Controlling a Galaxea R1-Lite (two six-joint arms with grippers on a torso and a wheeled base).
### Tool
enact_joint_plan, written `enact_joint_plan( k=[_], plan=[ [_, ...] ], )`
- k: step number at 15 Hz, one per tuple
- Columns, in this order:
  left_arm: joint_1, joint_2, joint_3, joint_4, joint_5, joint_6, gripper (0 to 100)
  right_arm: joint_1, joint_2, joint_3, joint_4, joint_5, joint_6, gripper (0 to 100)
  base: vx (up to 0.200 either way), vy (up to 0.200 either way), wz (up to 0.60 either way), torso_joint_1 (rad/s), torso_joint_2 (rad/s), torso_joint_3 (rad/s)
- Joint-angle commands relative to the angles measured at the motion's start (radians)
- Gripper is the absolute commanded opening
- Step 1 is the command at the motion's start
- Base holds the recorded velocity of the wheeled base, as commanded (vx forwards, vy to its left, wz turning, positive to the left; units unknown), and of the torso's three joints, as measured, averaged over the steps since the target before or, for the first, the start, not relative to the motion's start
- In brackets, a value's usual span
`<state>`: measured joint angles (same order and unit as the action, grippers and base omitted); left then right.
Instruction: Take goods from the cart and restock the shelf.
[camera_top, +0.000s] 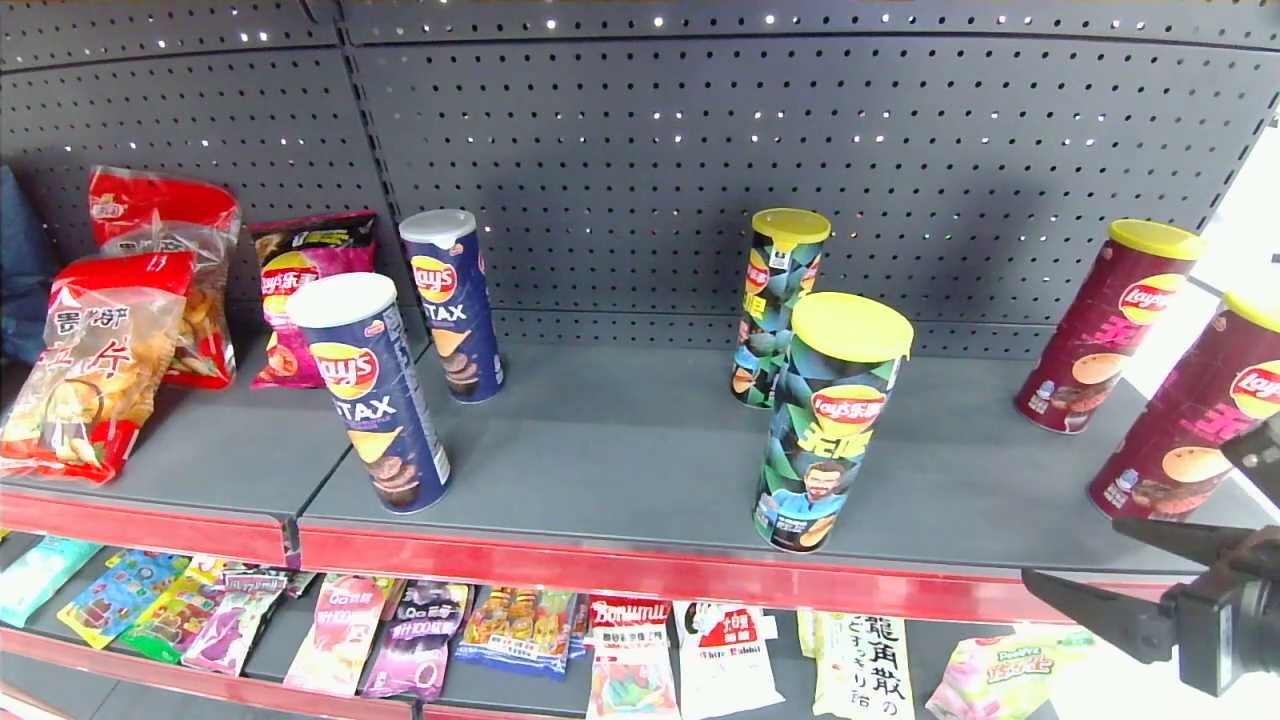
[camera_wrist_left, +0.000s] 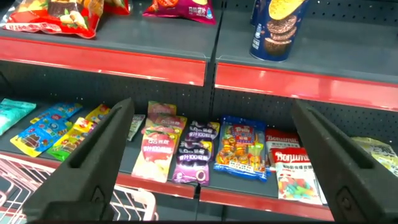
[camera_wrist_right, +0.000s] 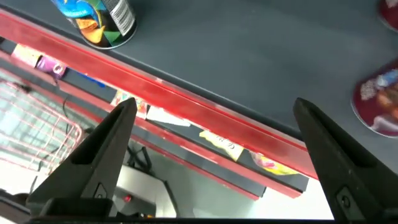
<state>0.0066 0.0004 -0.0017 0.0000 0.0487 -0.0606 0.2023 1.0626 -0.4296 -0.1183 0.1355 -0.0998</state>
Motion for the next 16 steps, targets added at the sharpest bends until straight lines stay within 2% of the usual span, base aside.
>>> enact_joint_plan(
  k=[1,7,10,16],
  plan=[
    [0.000,0.000,0.000,0.000,0.000,0.001,100,0.042,0.068,-0.017,0.000,-0.010,0.002,100,0.000,0.000,0.00,0.000,0.00,0.000],
    [0.000,0.000,0.000,0.000,-0.003,0.013,100,0.112,0.228,-0.136,-0.001,-0.125,0.011,100,0.000,0.000,0.00,0.000,0.00,0.000],
    [0.001,0.000,0.000,0.000,-0.010,0.036,100,0.141,0.292,-0.167,-0.001,-0.152,0.011,100,0.000,0.000,0.00,0.000,0.00,0.000],
    [0.000,0.000,0.000,0.002,-0.010,0.033,100,0.178,0.402,-0.242,-0.003,-0.258,0.057,100,0.000,0.000,0.00,0.000,0.00,0.000]
  ],
)
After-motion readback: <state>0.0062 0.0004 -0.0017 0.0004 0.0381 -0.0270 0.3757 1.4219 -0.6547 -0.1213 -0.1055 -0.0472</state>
